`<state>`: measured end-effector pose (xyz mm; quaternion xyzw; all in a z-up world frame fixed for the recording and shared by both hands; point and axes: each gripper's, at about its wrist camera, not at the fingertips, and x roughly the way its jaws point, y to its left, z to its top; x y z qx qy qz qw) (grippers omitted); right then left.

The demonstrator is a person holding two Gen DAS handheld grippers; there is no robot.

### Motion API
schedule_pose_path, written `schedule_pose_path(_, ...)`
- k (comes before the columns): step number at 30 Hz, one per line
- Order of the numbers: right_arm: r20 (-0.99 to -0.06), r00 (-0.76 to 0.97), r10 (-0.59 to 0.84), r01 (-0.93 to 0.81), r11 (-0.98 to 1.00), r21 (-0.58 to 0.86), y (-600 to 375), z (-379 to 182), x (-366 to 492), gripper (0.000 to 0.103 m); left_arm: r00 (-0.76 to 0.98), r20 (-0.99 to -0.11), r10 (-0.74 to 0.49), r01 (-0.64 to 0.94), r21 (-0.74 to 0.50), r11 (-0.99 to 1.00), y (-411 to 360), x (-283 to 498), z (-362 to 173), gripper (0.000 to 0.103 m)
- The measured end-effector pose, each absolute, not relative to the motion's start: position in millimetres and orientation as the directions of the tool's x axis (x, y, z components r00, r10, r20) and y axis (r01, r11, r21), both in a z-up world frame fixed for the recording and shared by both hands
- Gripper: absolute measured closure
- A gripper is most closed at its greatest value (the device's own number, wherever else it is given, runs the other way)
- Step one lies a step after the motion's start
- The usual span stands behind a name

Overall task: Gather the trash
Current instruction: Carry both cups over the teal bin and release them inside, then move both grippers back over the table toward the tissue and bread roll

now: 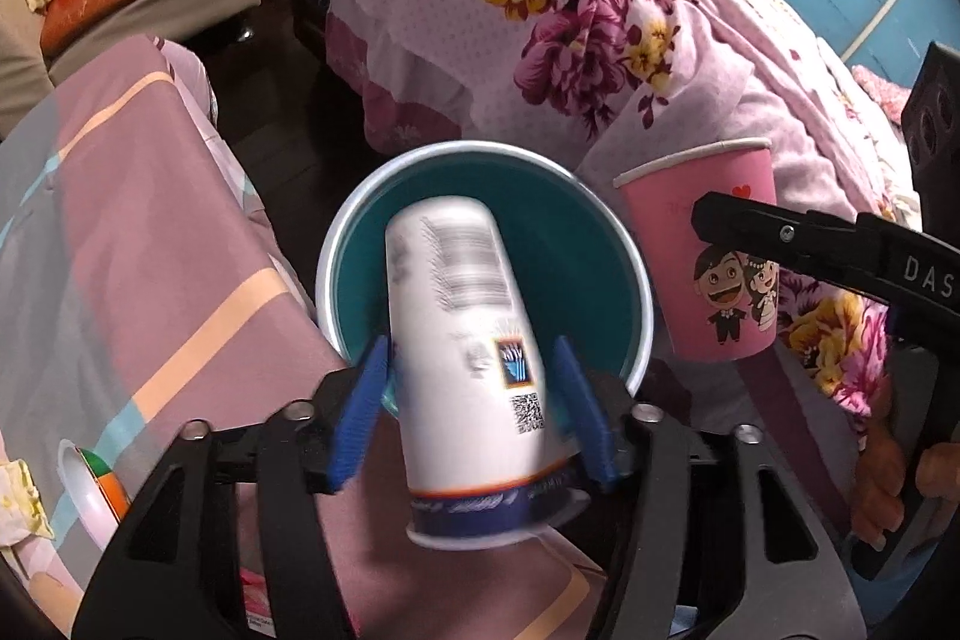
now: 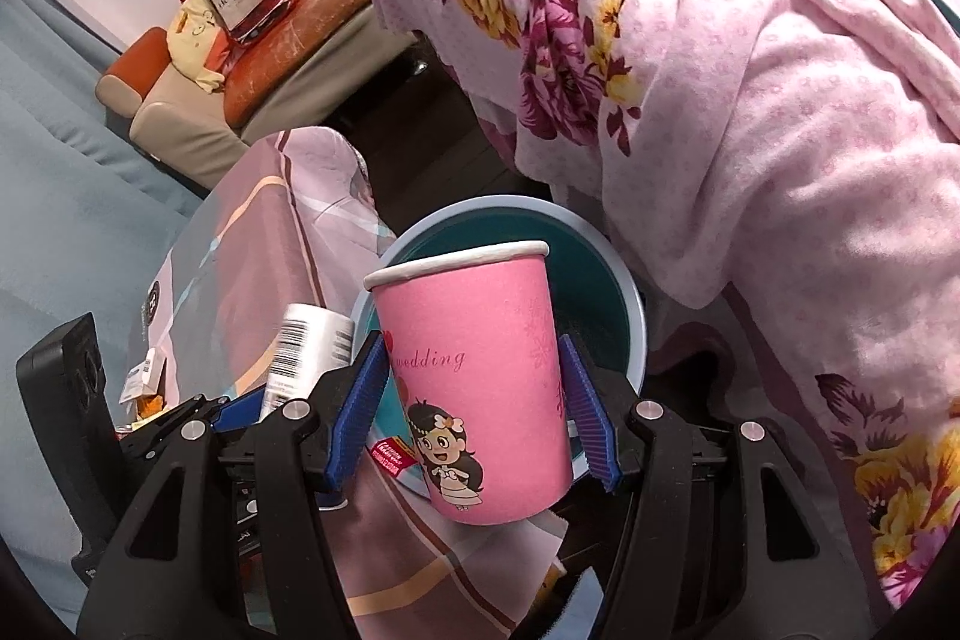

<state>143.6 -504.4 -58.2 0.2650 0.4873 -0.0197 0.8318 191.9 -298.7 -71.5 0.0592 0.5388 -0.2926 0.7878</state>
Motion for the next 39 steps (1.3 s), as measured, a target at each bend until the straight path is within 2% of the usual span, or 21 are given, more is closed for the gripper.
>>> schedule_pose_path(2, -0.822, 0.524, 0.224, 0.293, 0.858, 0.421, -505.0, -58.6, 143.8, 0.047, 0.267, -0.878, -0.397, 0.514, -0.218, 0.829, -295.0, 192.4, -68.8, 0.026)
schedule_pose_path(9, -0.828, 0.512, 0.228, 0.287, 0.863, 0.415, -497.9, -60.0, 147.3, 0.047, 0.29, -0.872, -0.394, 0.487, -0.22, 0.845, -280.1, 192.4, -63.9, 0.02)
schedule_pose_path(11, -0.831, 0.507, 0.227, 0.283, 0.867, 0.41, -494.7, -59.9, 149.0, 0.047, 0.289, -0.872, -0.394, 0.474, -0.227, 0.851, -274.8, 192.6, -64.7, 0.015)
schedule_pose_path(19, -0.859, 0.467, 0.208, 0.285, 0.885, 0.369, -483.0, -65.1, 154.8, 0.046, 0.302, -0.866, -0.399, 0.448, -0.241, 0.861, -253.0, 189.6, -59.7, 0.013)
schedule_pose_path(26, -0.87, 0.449, 0.203, 0.3, 0.883, 0.361, -474.6, -64.9, 155.2, 0.039, 0.315, -0.856, -0.41, 0.442, -0.25, 0.862, -238.4, 184.4, -52.0, 0.013)
schedule_pose_path(29, -0.87, 0.448, 0.204, 0.302, 0.882, 0.362, -470.0, -61.7, 153.8, 0.032, 0.324, -0.848, -0.419, 0.43, -0.262, 0.864, -227.6, 180.2, -47.1, 0.013)
schedule_pose_path(39, -0.869, 0.447, 0.212, 0.253, 0.902, 0.35, -432.0, -45.0, 147.5, 0.027, 0.373, -0.834, -0.406, 0.389, -0.256, 0.885, -180.3, 159.5, -32.0, 0.013)
